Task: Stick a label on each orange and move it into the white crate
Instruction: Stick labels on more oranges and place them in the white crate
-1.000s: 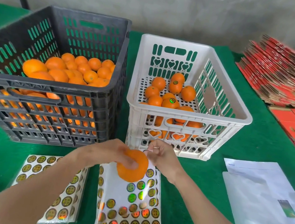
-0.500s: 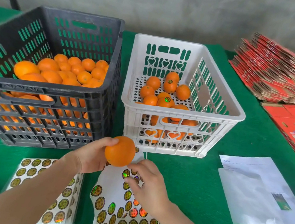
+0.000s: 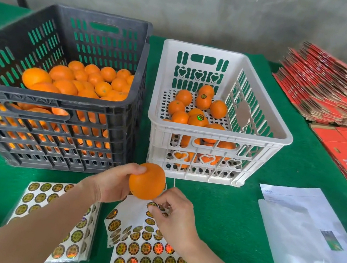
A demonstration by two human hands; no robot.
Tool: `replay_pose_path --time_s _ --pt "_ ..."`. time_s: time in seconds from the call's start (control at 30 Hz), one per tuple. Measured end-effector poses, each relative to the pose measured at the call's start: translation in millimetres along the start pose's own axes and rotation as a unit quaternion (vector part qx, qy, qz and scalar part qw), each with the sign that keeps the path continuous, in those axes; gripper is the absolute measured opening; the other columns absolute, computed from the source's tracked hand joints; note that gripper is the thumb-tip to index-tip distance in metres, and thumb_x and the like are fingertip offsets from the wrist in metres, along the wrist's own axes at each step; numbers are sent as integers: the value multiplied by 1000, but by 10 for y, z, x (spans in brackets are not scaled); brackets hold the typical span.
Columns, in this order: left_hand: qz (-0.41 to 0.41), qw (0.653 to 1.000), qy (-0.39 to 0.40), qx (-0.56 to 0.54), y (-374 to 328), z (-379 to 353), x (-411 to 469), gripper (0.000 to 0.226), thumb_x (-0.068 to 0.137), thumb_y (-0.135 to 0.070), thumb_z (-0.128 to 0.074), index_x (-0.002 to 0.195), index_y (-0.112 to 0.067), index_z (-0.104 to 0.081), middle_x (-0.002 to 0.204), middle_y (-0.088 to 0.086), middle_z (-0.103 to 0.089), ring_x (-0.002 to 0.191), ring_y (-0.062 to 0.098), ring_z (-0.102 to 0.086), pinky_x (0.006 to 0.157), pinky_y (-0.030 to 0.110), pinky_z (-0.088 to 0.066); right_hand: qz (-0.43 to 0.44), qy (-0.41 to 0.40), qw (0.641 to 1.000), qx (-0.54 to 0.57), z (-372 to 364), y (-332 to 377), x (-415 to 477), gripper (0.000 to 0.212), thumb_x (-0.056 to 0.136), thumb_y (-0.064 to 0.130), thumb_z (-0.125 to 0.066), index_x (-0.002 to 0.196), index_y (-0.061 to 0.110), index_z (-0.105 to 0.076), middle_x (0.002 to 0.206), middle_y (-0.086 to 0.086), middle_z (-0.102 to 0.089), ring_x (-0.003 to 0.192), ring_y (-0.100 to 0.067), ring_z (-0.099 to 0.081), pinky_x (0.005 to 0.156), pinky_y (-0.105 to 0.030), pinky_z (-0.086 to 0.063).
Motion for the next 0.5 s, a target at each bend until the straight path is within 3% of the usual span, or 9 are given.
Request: replay_pose_path --time_s 0.13,0.27,0.37,0.5 --pt "13 1000 12 9 44 -14 17 109 20 -64 -87 113 -17 -55 92 -1 -75 83 14 -71 68 24 -54 5 7 1000 10 -3 -15 -38 13 74 1 -73 69 3 -61 75 0 -55 68 -11 -50 64 -29 -44" --pt "28 999 11 11 82 63 66 111 21 -62 -89 116 -17 -53 94 1 -75 85 17 -70 70 26 -54 19 17 999 42 26 -20 -54 11 79 -1 -66 69 3 -63 73 0 -58 64 0 -48 62 -18 -40" --pt "55 998 29 28 123 69 100 110 24 -60 -89 119 -19 -51 101 4 -73 91 21 -69 74 30 -56 -45 -3 997 58 102 -121 -79 21 84 1 -63 69 15 -59 69 -6 -59 63 -8 -49 61 -24 -42" --pt "68 987 52 138 108 28 108 108 32 -69 -83 121 -15 -55 118 7 -65 107 23 -63 91 31 -50 -130 8 990 51 120 -220 -109 27 90 7 -57 74 28 -53 77 0 -62 73 -9 -56 68 -20 -44"
Point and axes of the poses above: each hand's wrist, its own x-axis towards the middle knuckle, its own z-axis out of the back of the hand, y = z × x, the point moved 5 cm from there along x, towards the middle knuckle
